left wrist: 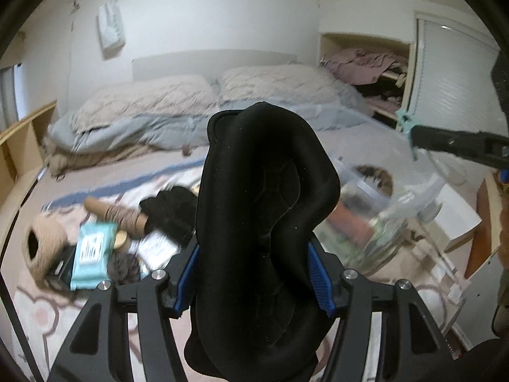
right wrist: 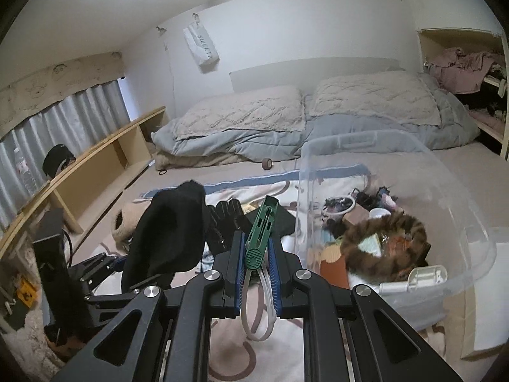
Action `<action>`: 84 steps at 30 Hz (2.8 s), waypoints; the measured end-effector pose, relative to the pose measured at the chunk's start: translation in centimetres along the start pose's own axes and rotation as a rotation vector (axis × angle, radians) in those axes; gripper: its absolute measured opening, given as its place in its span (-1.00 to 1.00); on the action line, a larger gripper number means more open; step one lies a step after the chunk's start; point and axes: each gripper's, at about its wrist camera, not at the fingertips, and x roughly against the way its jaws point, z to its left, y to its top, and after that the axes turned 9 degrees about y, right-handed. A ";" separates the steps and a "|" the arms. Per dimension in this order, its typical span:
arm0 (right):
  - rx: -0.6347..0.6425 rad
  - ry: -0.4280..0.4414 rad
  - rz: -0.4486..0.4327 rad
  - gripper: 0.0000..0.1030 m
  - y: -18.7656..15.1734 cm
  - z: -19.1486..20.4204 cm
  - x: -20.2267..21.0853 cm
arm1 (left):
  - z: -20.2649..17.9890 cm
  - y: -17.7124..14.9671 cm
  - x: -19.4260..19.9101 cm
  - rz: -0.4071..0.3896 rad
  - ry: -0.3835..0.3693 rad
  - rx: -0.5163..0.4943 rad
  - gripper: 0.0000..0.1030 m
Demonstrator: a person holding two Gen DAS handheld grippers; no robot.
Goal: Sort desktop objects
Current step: 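Carry the eye mask and green-capped tube over the clear plastic bin with both tools, then open the right tool to drop the tube while the left tool lowers the eye mask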
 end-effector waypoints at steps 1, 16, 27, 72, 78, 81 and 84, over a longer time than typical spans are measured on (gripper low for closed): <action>0.003 -0.004 -0.001 -0.70 0.4 0.0 0.1 | -0.3 0.6 0.1 -0.010 -0.009 -0.002 0.18; -0.164 -0.214 -0.002 -0.70 4.6 -8.8 0.2 | -3.0 5.0 -0.8 -0.076 -0.106 0.000 0.19; -0.179 -0.478 0.351 -0.70 4.4 -15.5 -3.4 | -3.0 4.0 -2.4 -0.044 -0.100 -0.012 0.19; -0.088 -0.424 0.263 -0.61 1.1 -15.2 -0.6 | -15.6 17.1 -10.7 0.041 -0.205 0.112 0.18; -0.065 -0.478 0.190 0.27 -0.3 -14.1 0.0 | -16.7 16.4 -15.0 0.179 -0.169 0.213 0.18; -0.061 -0.494 0.173 0.27 -0.4 -13.7 0.0 | -17.4 15.3 -16.7 0.242 -0.100 0.207 0.18; -0.065 -0.488 0.161 0.27 -0.3 -13.2 0.1 | -17.2 14.4 -18.2 0.297 -0.053 0.211 0.18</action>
